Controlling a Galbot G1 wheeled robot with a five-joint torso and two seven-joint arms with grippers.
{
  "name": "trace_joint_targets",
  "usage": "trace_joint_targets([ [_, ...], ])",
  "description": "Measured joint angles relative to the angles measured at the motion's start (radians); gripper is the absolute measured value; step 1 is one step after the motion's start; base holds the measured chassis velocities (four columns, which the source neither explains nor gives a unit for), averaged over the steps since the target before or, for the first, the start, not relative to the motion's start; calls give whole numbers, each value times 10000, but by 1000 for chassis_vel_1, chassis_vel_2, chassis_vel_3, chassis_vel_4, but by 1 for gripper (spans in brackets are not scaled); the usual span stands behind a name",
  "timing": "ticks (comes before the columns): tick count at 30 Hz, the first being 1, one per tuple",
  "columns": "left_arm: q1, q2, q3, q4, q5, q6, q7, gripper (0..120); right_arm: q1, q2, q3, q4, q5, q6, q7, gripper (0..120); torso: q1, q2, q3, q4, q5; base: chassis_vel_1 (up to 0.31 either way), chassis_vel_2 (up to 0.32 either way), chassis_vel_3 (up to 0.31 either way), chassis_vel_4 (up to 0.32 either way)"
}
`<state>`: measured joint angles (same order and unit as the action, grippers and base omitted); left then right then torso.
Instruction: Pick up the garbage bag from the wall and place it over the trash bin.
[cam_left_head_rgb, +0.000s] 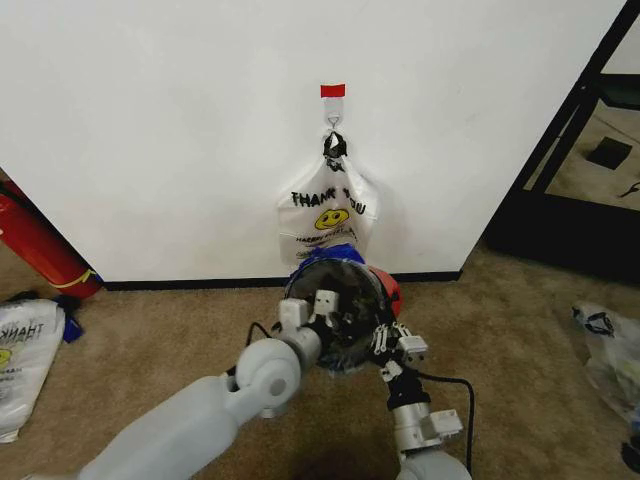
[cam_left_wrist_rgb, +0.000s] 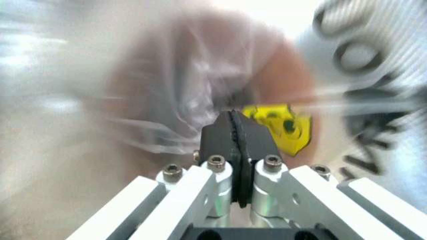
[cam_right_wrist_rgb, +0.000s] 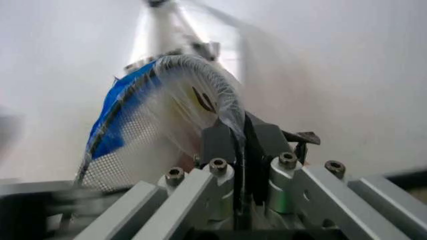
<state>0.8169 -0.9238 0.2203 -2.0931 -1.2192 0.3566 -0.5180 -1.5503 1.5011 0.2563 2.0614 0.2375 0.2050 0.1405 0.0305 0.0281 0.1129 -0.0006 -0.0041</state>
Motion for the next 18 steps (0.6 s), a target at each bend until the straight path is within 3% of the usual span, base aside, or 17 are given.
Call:
trace_joint_targets([
  [1, 0, 0, 0, 0, 0, 0, 0, 0, 0, 0, 0, 0, 0, 0, 0, 1, 0, 0, 0, 0, 0, 0, 0, 0, 0],
  [8, 2582, 624, -2698, -1835, 455, -308, 579, 28, 346, 70, 326, 58, 2850, -864, 749, 1, 0, 0, -1, -2, 2, 0, 0, 0, 0],
  [11, 3150, 614, -3104, -2141, 622, -479, 608, 33, 364, 49, 366, 68, 3368, -1012, 889, 1, 0, 0, 0, -1, -1, 0, 0, 0, 0],
  [17, 5184, 53, -4126, -2462, 2133, -1416, 825, 63, 364, 47, 476, 69, 5059, -1611, 1453, 1, -1, 0, -1, -2, 1, 0, 0, 0, 0],
  [18, 5184, 53, -4126, -2462, 2133, -1416, 825, 63, 364, 47, 476, 69, 5059, -1611, 1453, 1, -1, 0, -1, -2, 1, 0, 0, 0, 0],
])
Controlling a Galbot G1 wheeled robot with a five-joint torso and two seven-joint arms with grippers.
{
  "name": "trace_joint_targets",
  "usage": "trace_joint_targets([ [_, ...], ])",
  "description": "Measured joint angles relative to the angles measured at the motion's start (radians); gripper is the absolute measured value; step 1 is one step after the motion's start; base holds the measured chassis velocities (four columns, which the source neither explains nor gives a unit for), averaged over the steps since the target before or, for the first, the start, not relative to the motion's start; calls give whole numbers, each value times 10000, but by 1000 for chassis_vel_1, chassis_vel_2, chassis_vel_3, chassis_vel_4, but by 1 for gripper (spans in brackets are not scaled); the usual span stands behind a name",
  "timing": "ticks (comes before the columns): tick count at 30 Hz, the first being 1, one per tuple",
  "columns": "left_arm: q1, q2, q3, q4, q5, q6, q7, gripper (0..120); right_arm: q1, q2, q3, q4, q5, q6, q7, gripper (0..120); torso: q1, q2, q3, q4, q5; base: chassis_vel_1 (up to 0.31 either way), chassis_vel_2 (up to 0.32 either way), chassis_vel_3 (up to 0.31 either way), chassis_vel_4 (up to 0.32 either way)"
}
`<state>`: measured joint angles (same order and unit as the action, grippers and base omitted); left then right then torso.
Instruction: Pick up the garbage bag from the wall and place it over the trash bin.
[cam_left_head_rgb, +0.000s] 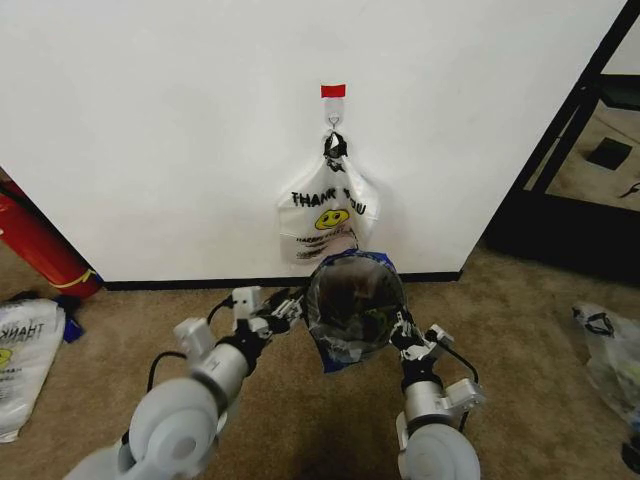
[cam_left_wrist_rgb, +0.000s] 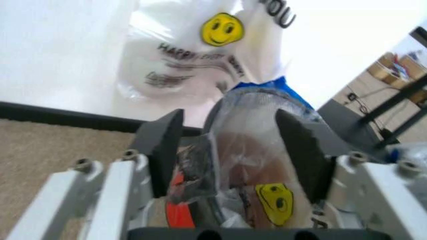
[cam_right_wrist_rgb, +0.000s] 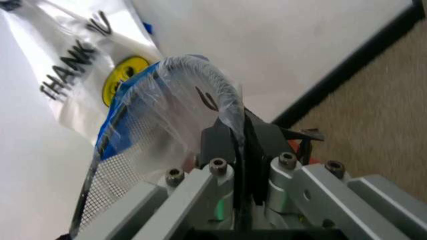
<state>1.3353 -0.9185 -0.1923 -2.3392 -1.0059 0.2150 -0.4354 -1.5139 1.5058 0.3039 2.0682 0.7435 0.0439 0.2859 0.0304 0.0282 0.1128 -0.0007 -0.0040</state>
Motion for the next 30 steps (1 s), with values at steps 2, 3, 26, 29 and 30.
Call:
trace_joint_targets([
  [2, 291, -115, -57, 107, 317, -151, 92, 69, -22, 13, 4, 0, 257, -92, 54, 1, 0, 0, 0, -1, 0, 0, 0, 0, 0],
  [3, 377, -147, -61, 156, 446, -213, 141, 71, -27, 22, 5, -2, 364, -136, 81, 1, 0, 0, 0, -2, 0, 0, 0, 0, 0],
  [26, 1896, -753, 123, 1159, 849, -1443, 1087, 100, 215, 521, 137, -588, 1926, -1041, 1078, 1, 0, 0, 1, 0, 1, 0, 0, 0, 0],
  [29, 1868, -778, 61, 1090, 849, -1492, 1097, 100, 252, 480, 140, -670, 1867, -1162, 1121, 1, 0, 0, 1, -1, 1, 0, 0, 0, 0],
  [30, 1868, -778, 61, 1090, 849, -1492, 1097, 100, 252, 480, 140, -670, 1867, -1162, 1121, 1, 0, 0, 1, -1, 1, 0, 0, 0, 0],
])
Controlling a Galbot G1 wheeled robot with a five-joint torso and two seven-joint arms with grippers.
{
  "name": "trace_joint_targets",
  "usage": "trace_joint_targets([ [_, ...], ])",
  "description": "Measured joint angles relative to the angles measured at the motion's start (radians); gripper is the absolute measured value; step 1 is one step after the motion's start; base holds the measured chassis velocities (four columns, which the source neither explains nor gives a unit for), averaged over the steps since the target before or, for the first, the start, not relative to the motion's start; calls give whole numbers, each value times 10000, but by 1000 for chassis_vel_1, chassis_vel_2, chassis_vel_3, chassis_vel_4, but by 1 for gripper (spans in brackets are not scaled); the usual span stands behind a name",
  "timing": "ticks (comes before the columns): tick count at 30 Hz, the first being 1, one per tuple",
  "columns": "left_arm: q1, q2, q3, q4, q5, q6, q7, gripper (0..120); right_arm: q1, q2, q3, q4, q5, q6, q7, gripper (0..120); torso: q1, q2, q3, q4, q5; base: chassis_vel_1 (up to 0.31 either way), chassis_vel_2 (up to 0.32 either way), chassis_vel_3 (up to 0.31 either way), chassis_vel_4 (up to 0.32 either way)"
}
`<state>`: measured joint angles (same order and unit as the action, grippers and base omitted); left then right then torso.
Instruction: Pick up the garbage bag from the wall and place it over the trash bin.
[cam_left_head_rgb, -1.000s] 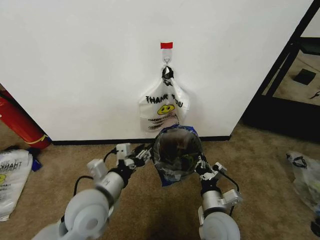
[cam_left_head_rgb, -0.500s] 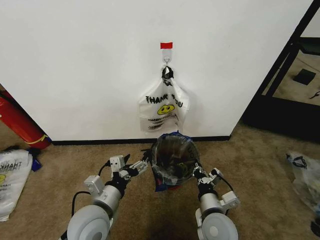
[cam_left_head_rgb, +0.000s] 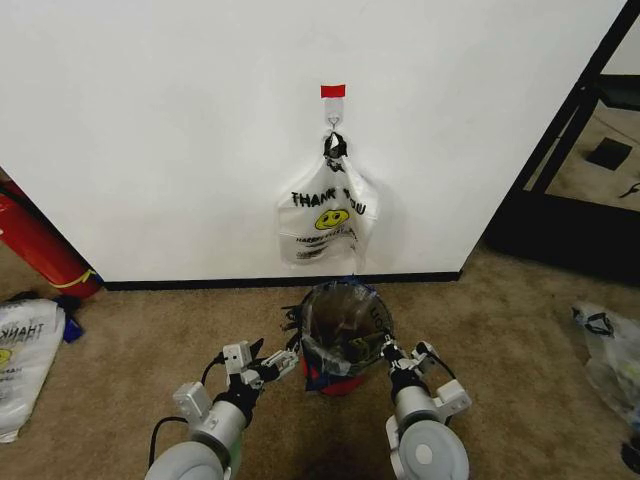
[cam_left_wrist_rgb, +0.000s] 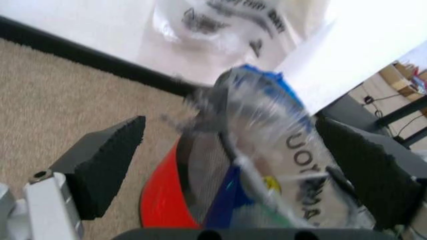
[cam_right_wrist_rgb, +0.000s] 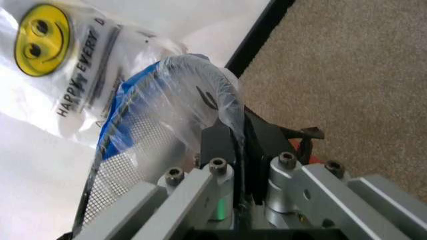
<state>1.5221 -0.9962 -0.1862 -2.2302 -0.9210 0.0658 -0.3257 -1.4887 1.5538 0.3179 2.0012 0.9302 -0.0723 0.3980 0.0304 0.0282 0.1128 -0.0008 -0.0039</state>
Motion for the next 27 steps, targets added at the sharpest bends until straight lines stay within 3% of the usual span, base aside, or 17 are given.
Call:
trace_joint_targets([
  [2, -56, -9, -16, -61, 0, 1, -4, 100, -6, -25, -7, -33, -59, -1, -44, 9, 0, 0, 0, 0, 0, 0, 0, 0, 0],
  [3, -114, -52, -12, -177, 3, 50, -45, 100, -53, -58, -19, -62, -166, 30, -180, 24, 0, 0, 0, -1, 0, 0, 0, 0, 0],
  [6, -94, -58, 14, -257, 41, 111, -71, 100, -123, -100, -56, -62, -256, 76, -315, 37, 0, 0, 0, -1, 0, 0, 0, 0, 0],
  [15, -35, -135, 33, -378, 161, 197, -111, 100, -303, -275, -154, -66, -885, 424, -644, 64, 0, 0, 0, 0, 0, 0, 0, 0, 0],
  [21, 38, -199, 68, -505, 360, 236, -157, 100, -559, -465, -214, 29, -2658, 1327, -794, 90, 0, 0, 0, 0, 1, 0, 0, 0, 0],
  [24, 55, -215, 72, -510, 628, 172, -146, 100, -732, -535, -194, 152, -3176, 1632, -973, 96, 0, 0, 0, 1, 0, 0, 0, 0, 0],
  [27, 82, -246, 40, -289, 2028, -480, 52, 100, -1345, -703, -147, 578, -4926, 2557, -1504, 100, 1, 1, 0, -1, 0, 0, 0, 0, 0],
])
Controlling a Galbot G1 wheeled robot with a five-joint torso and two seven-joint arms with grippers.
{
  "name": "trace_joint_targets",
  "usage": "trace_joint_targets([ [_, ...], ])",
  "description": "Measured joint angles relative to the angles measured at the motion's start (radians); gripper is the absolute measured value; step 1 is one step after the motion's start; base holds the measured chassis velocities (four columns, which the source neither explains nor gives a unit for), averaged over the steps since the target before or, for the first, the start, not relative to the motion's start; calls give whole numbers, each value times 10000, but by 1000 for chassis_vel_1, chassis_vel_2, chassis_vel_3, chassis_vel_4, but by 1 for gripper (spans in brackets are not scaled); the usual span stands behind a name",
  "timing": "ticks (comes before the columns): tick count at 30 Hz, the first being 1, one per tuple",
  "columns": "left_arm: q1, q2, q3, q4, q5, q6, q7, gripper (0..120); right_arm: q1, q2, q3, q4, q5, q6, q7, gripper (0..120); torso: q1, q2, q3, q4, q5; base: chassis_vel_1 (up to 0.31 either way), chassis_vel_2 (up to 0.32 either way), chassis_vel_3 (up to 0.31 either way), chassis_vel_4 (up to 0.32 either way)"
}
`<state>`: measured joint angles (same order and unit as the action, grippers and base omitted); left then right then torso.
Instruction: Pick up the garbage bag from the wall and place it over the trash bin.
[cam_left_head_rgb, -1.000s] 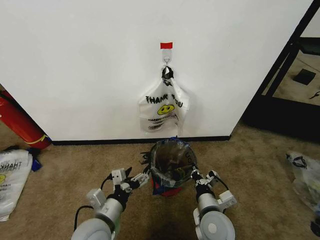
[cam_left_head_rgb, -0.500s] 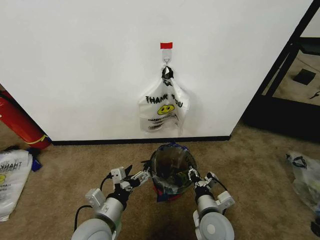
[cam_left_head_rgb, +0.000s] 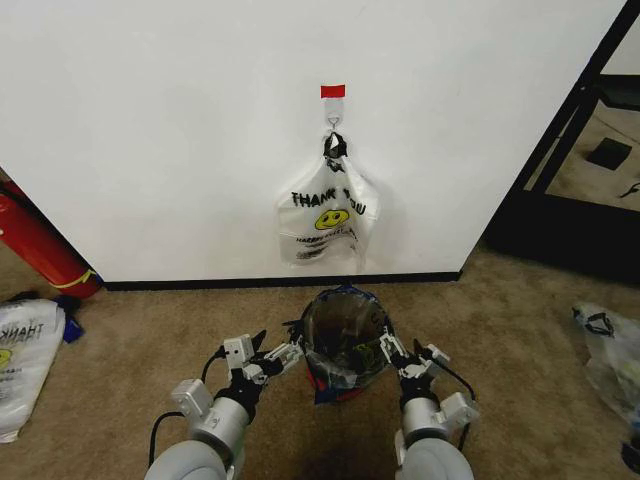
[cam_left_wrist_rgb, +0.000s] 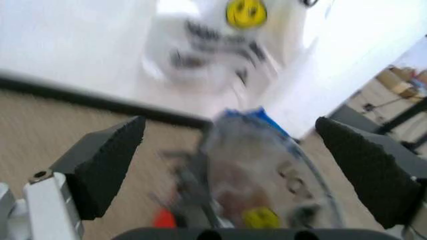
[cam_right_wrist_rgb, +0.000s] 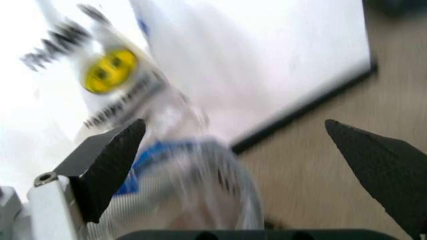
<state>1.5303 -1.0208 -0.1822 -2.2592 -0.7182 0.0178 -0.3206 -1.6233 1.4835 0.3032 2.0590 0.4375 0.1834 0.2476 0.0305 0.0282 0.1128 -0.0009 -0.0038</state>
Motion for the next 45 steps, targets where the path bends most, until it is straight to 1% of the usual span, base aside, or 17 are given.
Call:
trace_joint_targets([
  [3, 103, -188, -324, 484, 2047, -1239, 310, 100, -643, -120, 192, 432, -2103, 949, -264, 100, 0, 0, 0, -1, 2, 0, 0, 0, 0],
  [4, 103, -188, -324, 484, 2047, -1239, 310, 100, -643, -120, 192, 432, -2103, 949, -264, 100, 0, 0, 0, -1, 2, 0, 0, 0, 0],
  [6, 349, -440, -755, 874, 3486, -2355, 615, 100, -1155, -151, 519, 809, -3354, 1516, -326, 100, 0, 0, 0, -1, -2, 0, 0, 0, 0],
  [9, 969, -860, -1458, 1208, 4992, -3729, 869, 100, -1865, -146, 921, 1448, -4148, 2013, -245, 100, 0, 0, 0, 1, -1, 0, 0, 0, 0],
  [10, 1168, -972, -1639, 1224, 5141, -3941, 891, 100, -2048, -140, 999, 1589, -4228, 2130, -190, 100, 0, 0, 0, 2, -3, 0, 0, 0, 0],
  [11, 1168, -972, -1639, 1224, 5141, -3941, 891, 100, -2048, -140, 999, 1589, -4228, 2130, -190, 100, 0, 0, 0, 2, -3, 0, 0, 0, 0],
  [12, 1363, -1086, -1821, 1223, 5211, -4117, 911, 100, -2231, -119, 1084, 1737, -4313, 2251, -122, 100, 0, 0, 0, 3, 0, 0, 0, 0, 0],
  [14, 1905, -1446, -2345, 1154, 5242, -4520, 1015, 100, -2632, -7, 1287, 1996, -4529, 2562, 18, 100, 0, 0, 0, 1, -2, 0, 0, 0, 0],
  [15, 2158, -1628, -2640, 1061, 5242, -4709, 1062, 100, -2835, 60, 1358, 2092, -4668, 2742, 97, 100, 0, 0, -1, 5, -1, 0, 0, 0, 0],
  [17, 2487, -1904, -3069, 858, 5222, -4964, 1120, 100, -3198, 180, 1429, 2186, -4911, 3132, 177, 100, -1, 0, -1, 2, 0, 0, 0, 0, 0],
  [21, 2824, -2205, -3447, 497, 5256, -5132, 1189, 100, -3641, 307, 1375, 2314, -5104, 3567, 258, 100, -1, 0, -1, 1, 0, 0, 0, 0, 0],
  [24, 2892, -2374, -3439, 369, 5389, -5144, 1207, 100, -3840, 423, 1261, 2343, -5312, 3749, 429, 100, -1, 0, 0, 0, 0, 0, 0, 0, 0],
  [32, 2794, -2405, -3076, 429, 5670, -5054, 1167, 100, -3879, 552, 1112, 2401, -5536, 3769, 622, 100, -1, 0, 0, 0, -1, 0, 0, 0, 0],
  [45, 2842, -2340, -3051, 414, 5692, -4927, 1133, 100, -3865, 580, 984, 2398, -5671, 3612, 816, 100, -1, -1, 0, 1, -1, 0, 0, 0, 0],
])
